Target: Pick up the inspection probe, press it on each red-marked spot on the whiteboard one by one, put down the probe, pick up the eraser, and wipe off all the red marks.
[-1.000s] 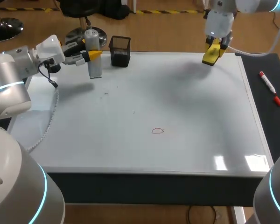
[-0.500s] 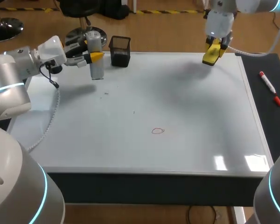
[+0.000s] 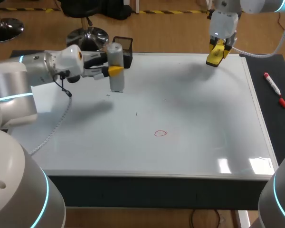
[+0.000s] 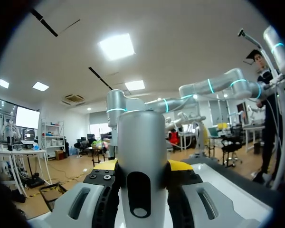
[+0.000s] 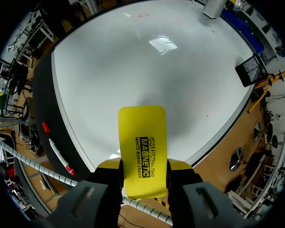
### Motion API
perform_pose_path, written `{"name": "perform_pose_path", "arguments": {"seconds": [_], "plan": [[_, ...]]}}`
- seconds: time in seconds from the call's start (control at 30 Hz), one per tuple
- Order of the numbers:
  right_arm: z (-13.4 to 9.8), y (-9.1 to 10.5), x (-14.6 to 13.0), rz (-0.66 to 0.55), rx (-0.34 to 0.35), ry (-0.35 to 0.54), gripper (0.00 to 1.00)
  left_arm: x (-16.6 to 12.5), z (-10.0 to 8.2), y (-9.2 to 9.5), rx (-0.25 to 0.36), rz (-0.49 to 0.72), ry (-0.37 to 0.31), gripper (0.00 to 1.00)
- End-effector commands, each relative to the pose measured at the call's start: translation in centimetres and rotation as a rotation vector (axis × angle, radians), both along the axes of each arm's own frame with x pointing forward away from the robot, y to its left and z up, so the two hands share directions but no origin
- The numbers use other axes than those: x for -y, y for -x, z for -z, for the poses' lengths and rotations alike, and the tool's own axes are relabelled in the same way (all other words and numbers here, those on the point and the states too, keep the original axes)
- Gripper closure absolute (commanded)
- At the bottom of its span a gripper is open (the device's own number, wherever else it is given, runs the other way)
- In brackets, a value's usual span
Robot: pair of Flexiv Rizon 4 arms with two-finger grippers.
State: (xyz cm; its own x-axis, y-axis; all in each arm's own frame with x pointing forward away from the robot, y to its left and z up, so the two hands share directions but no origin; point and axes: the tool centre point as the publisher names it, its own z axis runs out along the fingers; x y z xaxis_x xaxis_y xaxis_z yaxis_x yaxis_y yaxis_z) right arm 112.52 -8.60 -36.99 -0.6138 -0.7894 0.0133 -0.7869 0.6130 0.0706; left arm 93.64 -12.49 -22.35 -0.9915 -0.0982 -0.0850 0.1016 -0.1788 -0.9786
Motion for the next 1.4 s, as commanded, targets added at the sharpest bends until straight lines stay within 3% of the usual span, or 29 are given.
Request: {"name": "perform_pose_path", "arguments": {"seconds": [0.03, 0.33, 0.5, 0.7, 1.4], "plan": [[-0.1, -0.1, 0.0, -0.002, -0.001, 0.004, 1.0, 1.6, -0.2, 1.3, 0.012, 0.031, 0.006, 1.0], [-0.1, -0.1, 0.0, -0.002, -0.001, 0.004, 1.0, 6.7, 0.3, 5.6, 0.006, 0.182, 0.031, 1.0], [-0.1, -0.1, 0.0, -0.002, -0.001, 0.004, 1.0, 9.5, 1.1, 7.9, -0.006, 0.251, 0.005, 1.0], [-0.1, -0.1, 0.0, -0.002, -0.001, 0.004, 1.0, 11.8, 1.7, 9.8, -0.025, 0.319, 0.012, 1.0], [-0.1, -0.1, 0.0, -0.002, -0.001, 0.004, 1.0, 14.5, 5.6, 13.0, -0.124, 0.361, 0.072, 1.0]]}}
